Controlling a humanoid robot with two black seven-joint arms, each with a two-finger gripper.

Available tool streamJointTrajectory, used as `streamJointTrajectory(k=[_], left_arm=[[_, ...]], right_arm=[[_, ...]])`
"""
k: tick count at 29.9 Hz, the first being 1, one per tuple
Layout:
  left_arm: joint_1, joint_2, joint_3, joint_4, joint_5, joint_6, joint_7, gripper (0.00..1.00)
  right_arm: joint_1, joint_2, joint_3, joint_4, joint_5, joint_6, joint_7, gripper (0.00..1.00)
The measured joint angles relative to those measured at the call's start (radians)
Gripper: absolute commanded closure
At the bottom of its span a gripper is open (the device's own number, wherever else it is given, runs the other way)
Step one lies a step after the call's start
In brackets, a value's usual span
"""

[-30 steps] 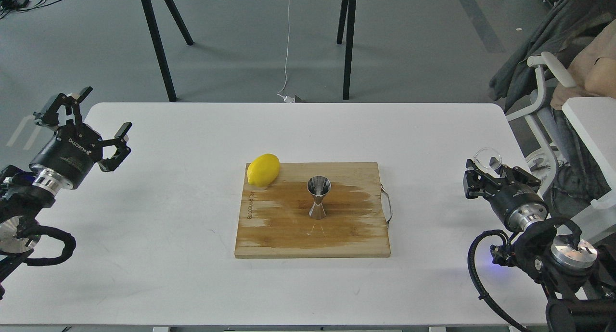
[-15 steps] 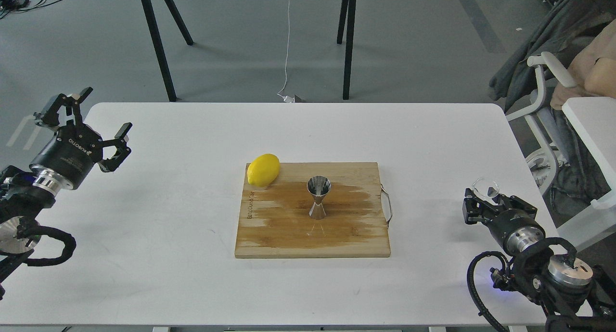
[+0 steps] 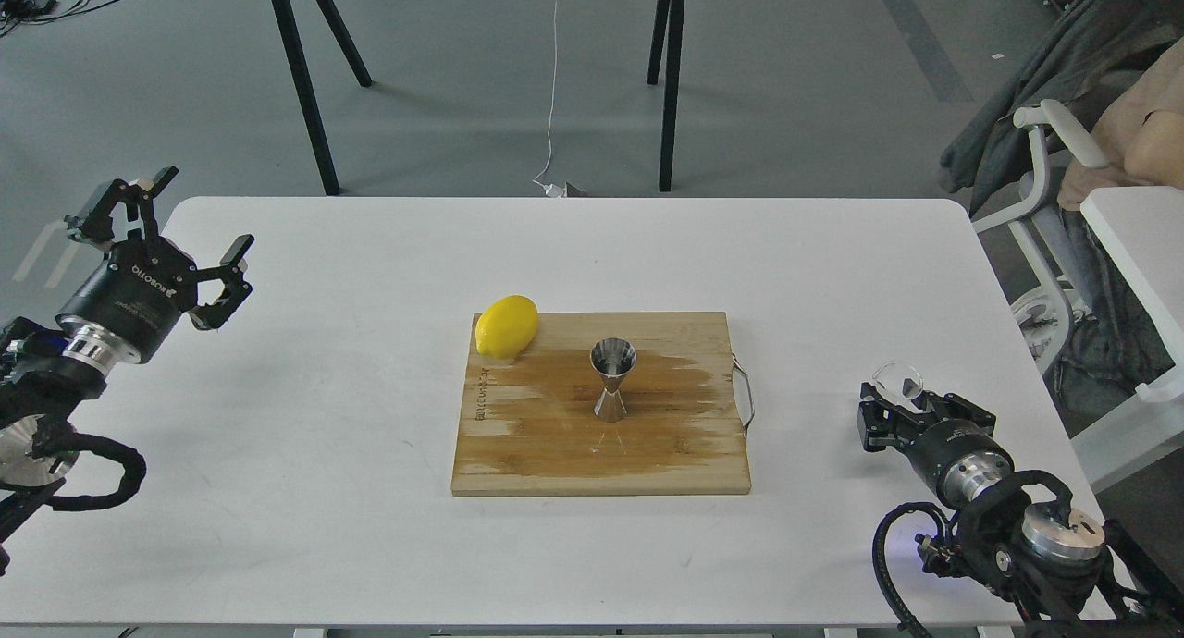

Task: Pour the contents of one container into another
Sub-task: 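Lower the glass cup onto the table and hold it there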

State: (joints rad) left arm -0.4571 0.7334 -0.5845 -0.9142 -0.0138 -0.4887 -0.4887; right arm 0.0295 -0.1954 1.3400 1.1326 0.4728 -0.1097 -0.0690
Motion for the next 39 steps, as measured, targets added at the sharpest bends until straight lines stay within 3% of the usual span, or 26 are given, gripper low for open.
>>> streamJointTrajectory(k=[7,16,24,31,39], left_arm=[[0.000,0.001,0.000,0.000,0.000,0.000,0.000,0.01],[0.000,0.001,0.000,0.000,0.000,0.000,0.000,0.01],[0.000,0.003,0.000,0.000,0.000,0.000,0.000,0.01],[0.000,0.003,0.000,0.000,0.001,0.000,0.000,0.01],[0.000,0.003,0.001,0.000,0.002,0.000,0.000,0.01]], right_arm=[[-0.005,0.001,-0.002,-0.018,0.000,0.006,0.000,0.55],[-0.010,0.001,-0.005,-0.018,0.000,0.006,-0.001,0.39],[-0.010,0.001,-0.022,-0.016,0.000,0.003,-0.001,0.31],[-0.011,0.001,-0.022,-0.011,0.001,0.002,-0.001,0.15],[-0.011,0.001,-0.022,-0.010,0.001,0.002,-0.001,0.05]])
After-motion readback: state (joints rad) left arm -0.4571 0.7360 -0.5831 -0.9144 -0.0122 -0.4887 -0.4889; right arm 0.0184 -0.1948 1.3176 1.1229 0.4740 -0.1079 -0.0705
